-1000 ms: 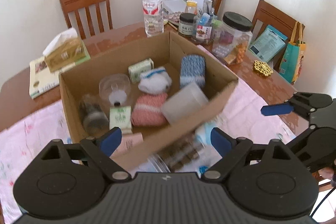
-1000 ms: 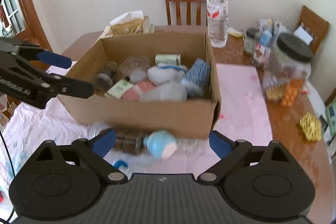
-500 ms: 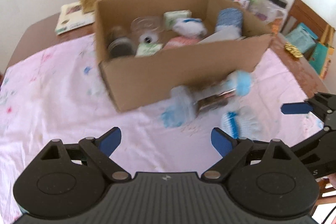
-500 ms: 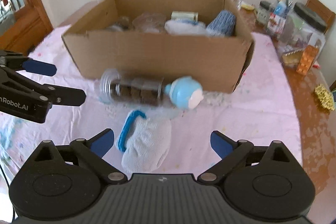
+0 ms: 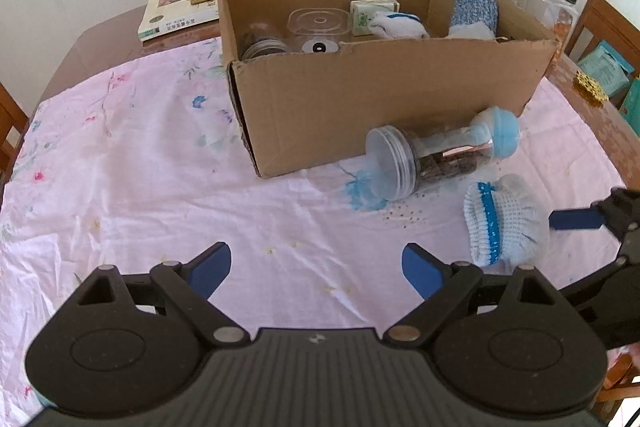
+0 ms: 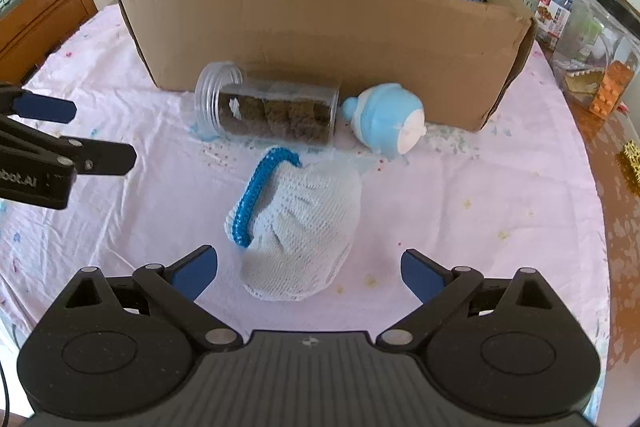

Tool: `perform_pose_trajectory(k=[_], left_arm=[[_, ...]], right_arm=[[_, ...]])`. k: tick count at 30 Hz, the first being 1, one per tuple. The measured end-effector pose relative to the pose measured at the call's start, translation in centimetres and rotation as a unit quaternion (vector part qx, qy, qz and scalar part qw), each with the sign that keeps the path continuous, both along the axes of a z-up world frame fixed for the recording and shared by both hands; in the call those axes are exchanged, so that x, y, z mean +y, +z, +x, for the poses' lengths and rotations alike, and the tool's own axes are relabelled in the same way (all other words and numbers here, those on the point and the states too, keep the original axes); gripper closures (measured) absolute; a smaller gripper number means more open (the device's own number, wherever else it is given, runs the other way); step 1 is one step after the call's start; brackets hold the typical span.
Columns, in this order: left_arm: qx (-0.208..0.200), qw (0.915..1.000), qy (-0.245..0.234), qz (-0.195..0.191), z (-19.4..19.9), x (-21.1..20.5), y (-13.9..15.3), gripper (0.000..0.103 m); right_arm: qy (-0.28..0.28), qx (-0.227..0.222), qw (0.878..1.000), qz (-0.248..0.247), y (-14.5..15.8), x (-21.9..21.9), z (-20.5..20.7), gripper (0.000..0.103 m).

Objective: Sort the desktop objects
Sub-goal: 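Withdraw both tools from the box back over the table, then grasp the clear cookie jar with left tool while right tool grasps the blue-trimmed sock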

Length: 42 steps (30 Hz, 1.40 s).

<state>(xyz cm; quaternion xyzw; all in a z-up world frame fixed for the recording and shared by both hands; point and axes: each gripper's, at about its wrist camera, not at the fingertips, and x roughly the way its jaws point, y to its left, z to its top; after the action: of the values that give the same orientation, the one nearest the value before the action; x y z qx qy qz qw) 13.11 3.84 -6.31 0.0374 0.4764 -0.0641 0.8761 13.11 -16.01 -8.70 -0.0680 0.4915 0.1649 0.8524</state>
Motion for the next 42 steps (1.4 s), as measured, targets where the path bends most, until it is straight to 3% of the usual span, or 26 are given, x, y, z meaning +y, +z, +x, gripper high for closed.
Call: perform_pose_trajectory(k=[9, 16, 31, 35, 42], left_arm=[[0.005, 0.9999, 0.008, -0.005, 0.6, 0.4, -0.4, 0.010], [0.001, 1.0000, 0.002, -0.003, 1.1, 0.4, -0.2, 0.010], [-0.006, 0.9980, -0.051, -0.038, 3.1, -4.4, 0.5, 0.010], [-0.006, 0.9975, -0.050, -0.049, 3.8, -6.1, 0.2, 0.010], [-0.024, 0.9991, -0.021, -0.027, 4.8, -8.6, -0.7, 0.010]], right_arm=[[0.005, -0.015, 1.000, -0.018, -1.0, 1.4, 0.2, 0.000], [-0.021, -0.021, 0.999, -0.017, -1.2, 1.6, 2.1, 0.000], [-0.115, -0.018, 0.993, -0.021, -1.2, -4.9, 3.2, 0.000], [-0.123, -0.020, 0.992, -0.021, -1.4, -6.3, 3.1, 0.000], [-0.112, -0.028, 0.993, -0.018, -1.6, -7.2, 2.8, 0.000]])
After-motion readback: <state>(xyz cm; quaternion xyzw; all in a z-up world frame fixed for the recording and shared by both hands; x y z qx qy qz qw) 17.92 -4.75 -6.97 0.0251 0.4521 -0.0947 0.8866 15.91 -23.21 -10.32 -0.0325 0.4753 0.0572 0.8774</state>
